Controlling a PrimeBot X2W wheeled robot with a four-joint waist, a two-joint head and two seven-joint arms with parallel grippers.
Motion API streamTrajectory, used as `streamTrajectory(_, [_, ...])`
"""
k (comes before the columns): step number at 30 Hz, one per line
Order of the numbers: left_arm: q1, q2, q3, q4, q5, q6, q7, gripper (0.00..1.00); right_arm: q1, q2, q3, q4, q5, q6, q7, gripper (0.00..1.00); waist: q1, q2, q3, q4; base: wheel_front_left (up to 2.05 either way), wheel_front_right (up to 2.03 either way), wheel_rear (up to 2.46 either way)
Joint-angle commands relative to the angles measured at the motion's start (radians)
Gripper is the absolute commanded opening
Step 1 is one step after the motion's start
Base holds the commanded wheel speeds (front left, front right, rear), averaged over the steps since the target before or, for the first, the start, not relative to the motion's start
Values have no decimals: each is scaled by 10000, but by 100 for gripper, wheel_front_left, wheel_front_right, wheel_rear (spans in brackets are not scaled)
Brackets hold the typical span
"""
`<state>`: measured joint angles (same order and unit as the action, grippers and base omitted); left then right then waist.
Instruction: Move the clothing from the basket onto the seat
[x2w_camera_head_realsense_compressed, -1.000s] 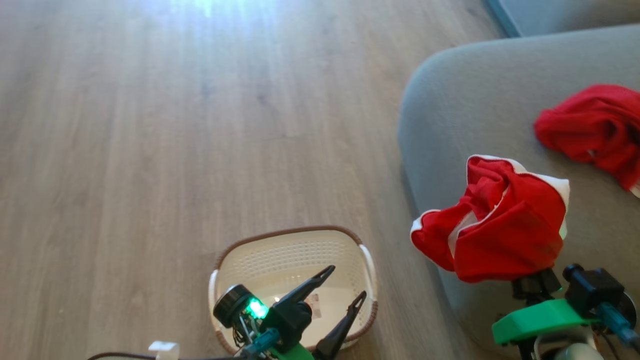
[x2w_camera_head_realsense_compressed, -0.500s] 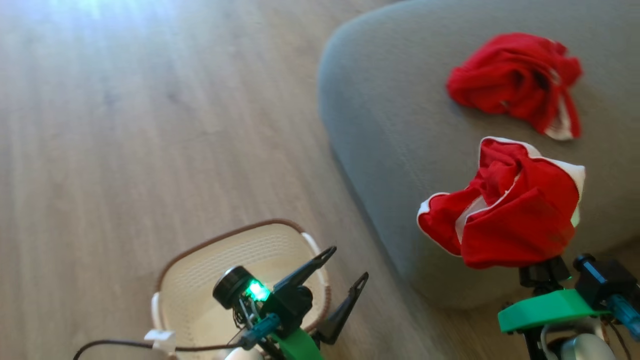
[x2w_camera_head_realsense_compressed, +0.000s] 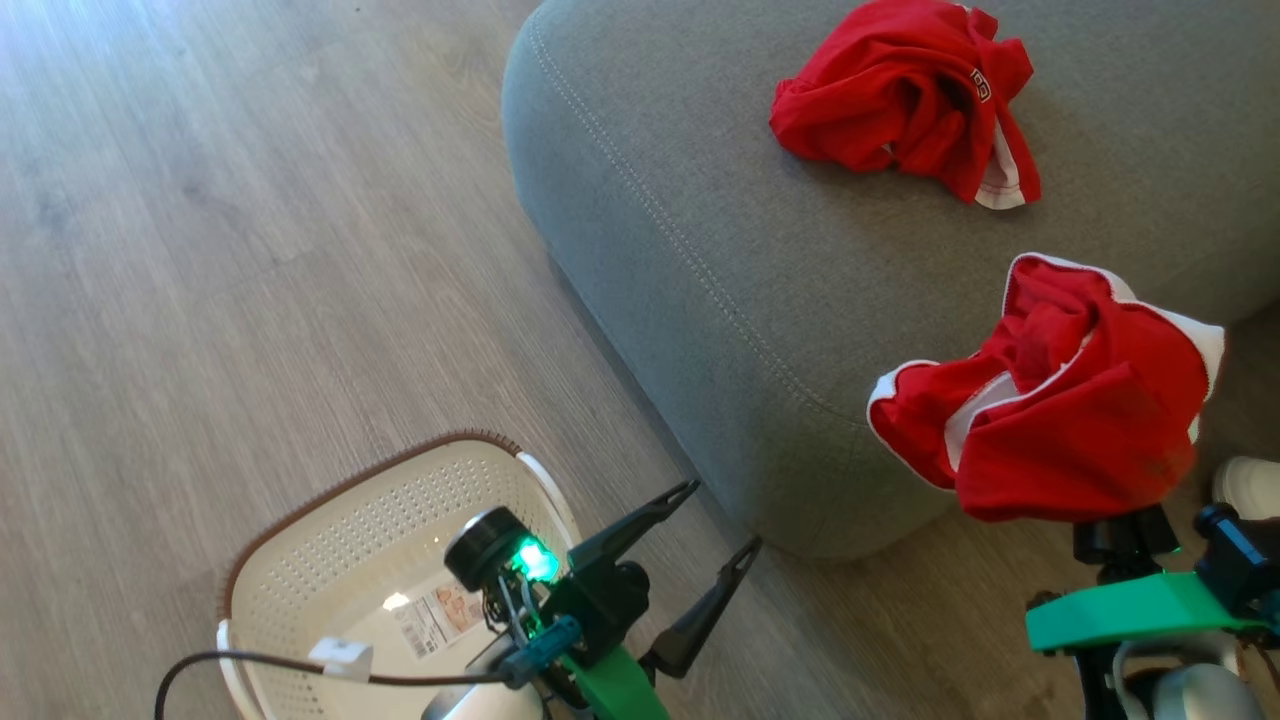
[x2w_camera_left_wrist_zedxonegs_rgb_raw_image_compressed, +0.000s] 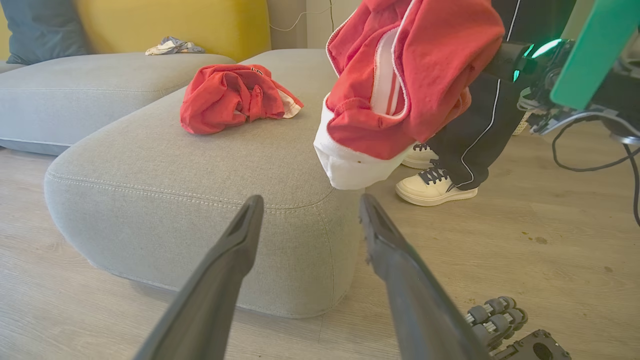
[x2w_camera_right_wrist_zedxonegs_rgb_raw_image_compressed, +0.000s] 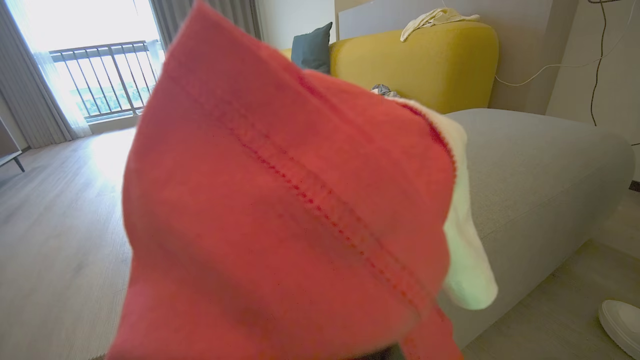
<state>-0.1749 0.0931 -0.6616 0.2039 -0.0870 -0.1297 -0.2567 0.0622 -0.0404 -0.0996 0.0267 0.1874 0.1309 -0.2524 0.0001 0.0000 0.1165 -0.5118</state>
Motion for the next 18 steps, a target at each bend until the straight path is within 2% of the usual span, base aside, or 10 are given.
streamTrajectory(1, [-436,17,223,-320,-52,-9,-51,100,-317,-99,137,-451,104,-2,-94,0,-1,0,36,-21,0,0,0])
streamTrajectory(10, [-429,119,317,-337,-90,-9,-51,100,-430,-99,22,-586,64,-2,-94,0,-1,0,53,-25,0,0,0])
streamTrajectory(13, [-354,161,410,-374,-32,-9,-51,100,-840,-99,-170,-807,302,-2,-94,0,-1,0,221,-50,0,0,0])
streamTrajectory(18, [-518,444,150,-516,98,-10,-51,100,-1950,-99,-487,-1265,-104,-2,-94,0,-1,0,909,188,0,0,0])
